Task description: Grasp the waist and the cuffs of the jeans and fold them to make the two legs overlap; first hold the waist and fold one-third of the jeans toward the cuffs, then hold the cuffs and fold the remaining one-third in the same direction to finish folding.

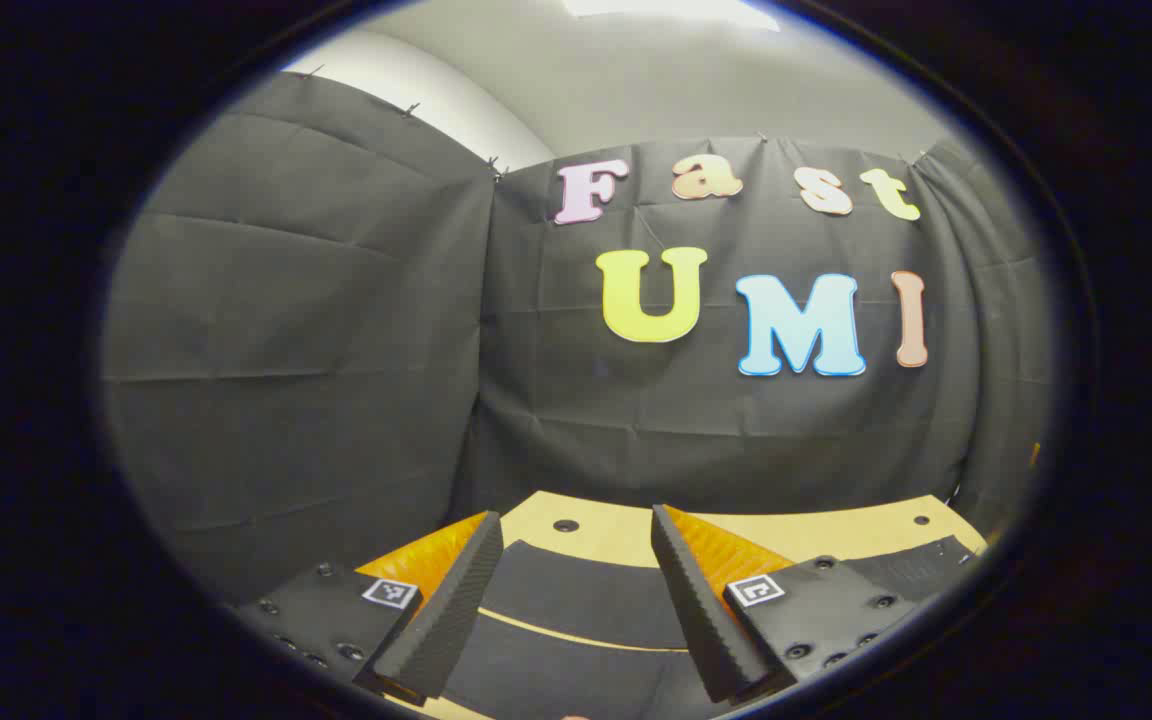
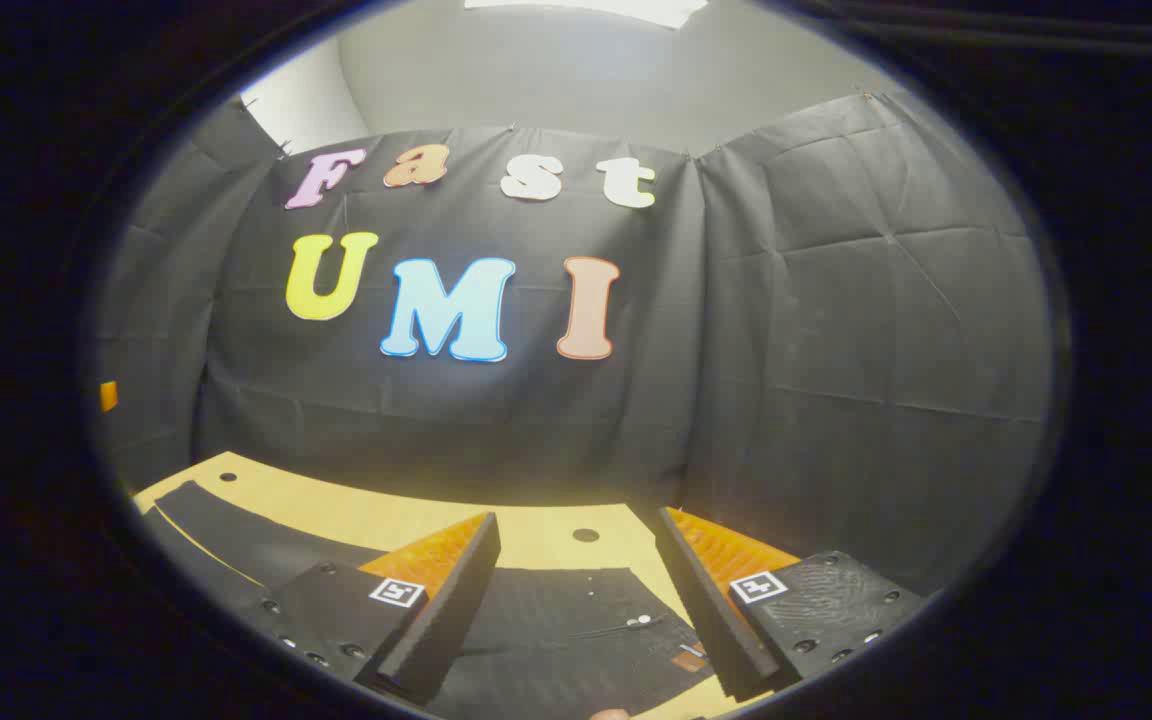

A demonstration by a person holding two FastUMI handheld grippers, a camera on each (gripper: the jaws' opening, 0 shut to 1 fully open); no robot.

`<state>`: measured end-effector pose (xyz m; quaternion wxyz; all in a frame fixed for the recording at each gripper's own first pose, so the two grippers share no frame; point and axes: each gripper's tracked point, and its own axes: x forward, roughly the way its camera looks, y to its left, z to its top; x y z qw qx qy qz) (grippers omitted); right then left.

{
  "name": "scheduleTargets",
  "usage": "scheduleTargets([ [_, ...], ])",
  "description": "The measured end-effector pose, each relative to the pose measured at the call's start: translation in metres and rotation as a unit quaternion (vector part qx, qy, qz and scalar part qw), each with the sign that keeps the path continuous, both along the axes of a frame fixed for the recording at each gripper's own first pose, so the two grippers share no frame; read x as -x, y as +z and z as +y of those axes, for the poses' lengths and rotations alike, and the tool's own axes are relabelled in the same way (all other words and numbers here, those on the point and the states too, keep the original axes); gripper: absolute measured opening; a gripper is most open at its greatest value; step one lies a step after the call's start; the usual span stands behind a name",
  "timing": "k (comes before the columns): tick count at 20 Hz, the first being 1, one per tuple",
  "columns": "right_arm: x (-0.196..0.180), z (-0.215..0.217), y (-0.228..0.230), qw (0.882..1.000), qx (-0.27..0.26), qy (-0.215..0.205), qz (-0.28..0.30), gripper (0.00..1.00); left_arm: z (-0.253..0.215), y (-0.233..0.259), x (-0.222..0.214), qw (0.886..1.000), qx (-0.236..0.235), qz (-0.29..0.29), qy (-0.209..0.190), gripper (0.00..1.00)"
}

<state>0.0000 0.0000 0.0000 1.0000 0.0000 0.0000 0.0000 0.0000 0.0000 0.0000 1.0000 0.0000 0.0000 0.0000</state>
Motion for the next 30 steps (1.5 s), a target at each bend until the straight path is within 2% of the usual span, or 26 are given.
scheduleTargets([
  [5,0.003,-0.003,0.0,1.0,-0.001,-0.003,0.0,0.94,0.0,-0.001,0.004,1.0,0.003,0.001,-0.002,0.99],
  [17,0.004,-0.005,-0.009,1.0,-0.011,-0.006,0.016,0.94,0.005,-0.012,0.006,1.0,0.005,0.011,0.004,0.96],
  [19,0.001,-0.011,-0.014,0.999,-0.009,-0.018,0.026,0.94,0.006,-0.02,0.002,1.0,0.015,0.024,0.004,0.99],
  [22,-0.001,-0.019,-0.025,0.998,-0.005,-0.035,0.045,0.94,0.015,-0.038,-0.002,0.997,0.049,0.055,0.011,0.96],
  [23,-0.002,-0.022,-0.032,0.997,-0.006,-0.039,0.059,0.94,0.022,-0.045,-0.005,0.995,0.064,0.068,0.016,0.99],
  [26,-0.007,-0.035,-0.053,0.993,-0.032,-0.052,0.104,0.94,0.045,-0.074,-0.015,0.986,0.11,0.119,0.036,0.96],
  [28,-0.009,-0.044,-0.07,0.987,-0.051,-0.061,0.137,0.94,0.071,-0.098,-0.023,0.975,0.143,0.161,0.058,0.96],
  [30,-0.01,-0.049,-0.092,0.981,-0.06,-0.063,0.174,0.94,0.094,-0.127,-0.026,0.959,0.172,0.211,0.083,0.99],
])
